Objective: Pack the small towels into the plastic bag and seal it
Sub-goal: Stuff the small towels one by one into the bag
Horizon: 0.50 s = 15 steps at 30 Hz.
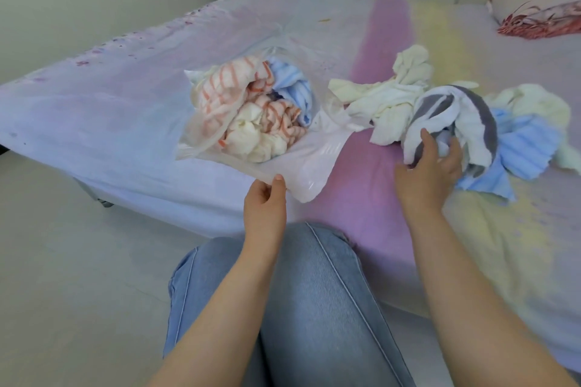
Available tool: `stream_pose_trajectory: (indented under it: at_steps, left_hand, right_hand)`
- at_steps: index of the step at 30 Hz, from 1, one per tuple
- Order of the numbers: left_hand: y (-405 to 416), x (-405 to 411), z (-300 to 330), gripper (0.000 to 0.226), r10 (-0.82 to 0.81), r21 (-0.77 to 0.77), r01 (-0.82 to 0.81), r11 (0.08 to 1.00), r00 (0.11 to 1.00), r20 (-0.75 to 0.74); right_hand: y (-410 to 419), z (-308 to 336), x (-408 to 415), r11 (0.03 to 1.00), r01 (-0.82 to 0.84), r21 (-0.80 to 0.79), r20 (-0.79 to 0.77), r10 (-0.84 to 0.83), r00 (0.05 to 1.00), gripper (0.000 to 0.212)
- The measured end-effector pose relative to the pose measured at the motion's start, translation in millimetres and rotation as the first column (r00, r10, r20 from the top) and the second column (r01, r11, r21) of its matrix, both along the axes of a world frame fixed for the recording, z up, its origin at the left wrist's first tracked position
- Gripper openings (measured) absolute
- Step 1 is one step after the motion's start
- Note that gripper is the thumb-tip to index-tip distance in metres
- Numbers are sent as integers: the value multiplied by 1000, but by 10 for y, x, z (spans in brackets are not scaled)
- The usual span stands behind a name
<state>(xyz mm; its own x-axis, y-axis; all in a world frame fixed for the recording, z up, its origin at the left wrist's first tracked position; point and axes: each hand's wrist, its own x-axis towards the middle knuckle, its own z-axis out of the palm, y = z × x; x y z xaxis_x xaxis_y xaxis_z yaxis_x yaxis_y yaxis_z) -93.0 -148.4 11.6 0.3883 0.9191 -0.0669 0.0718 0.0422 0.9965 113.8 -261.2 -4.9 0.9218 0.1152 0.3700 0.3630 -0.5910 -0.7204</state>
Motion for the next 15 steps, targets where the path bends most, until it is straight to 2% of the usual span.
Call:
stream_pose_trajectory:
  at_steps: [1,3,4,6,8,10,12,13,15]
  left_hand:
    - [-16,10,-24,33,0,-2,0,1000,1000,-5]
    - [-34,26,-74,33,-2,3,2,1000,1000,-23]
    - [-41,31,-102,32,-6,10,6,1000,1000,-25]
    - [-68,42,-134,30,-21,29,21,999,1000,-9]
    - [-108,43,-143,30,-34,39,34,999,999,-6]
    - [-144,39,-177,38,-42,60,44,997,999,-25]
    - [-221,39,-185,51,-60,102,64,993,997,-49]
    - [-291,38,-165,55,-89,117,93,989,995,-44]
    - [-416,58,-145,51,-232,106,230,967,973,10]
  right_hand:
    - [-64,-78,130,987,11,-163,-63,-21,998,76]
    - [-132,-175,331,948,-24,-318,-154,-27,988,88]
    - [-145,-205,423,941,-29,-337,-171,-32,985,83]
    - [-153,-187,553,924,-38,-382,-176,-32,984,58]
    - [-143,-67,554,910,-128,-395,-188,57,981,34]
    - [-127,121,353,930,-271,-249,-232,215,949,21]
    - [-114,362,-82,895,-447,20,-331,427,841,18]
    - [-120,471,-348,822,-540,182,-385,565,730,18]
    - [-152,582,-811,589,-606,535,-402,808,430,18]
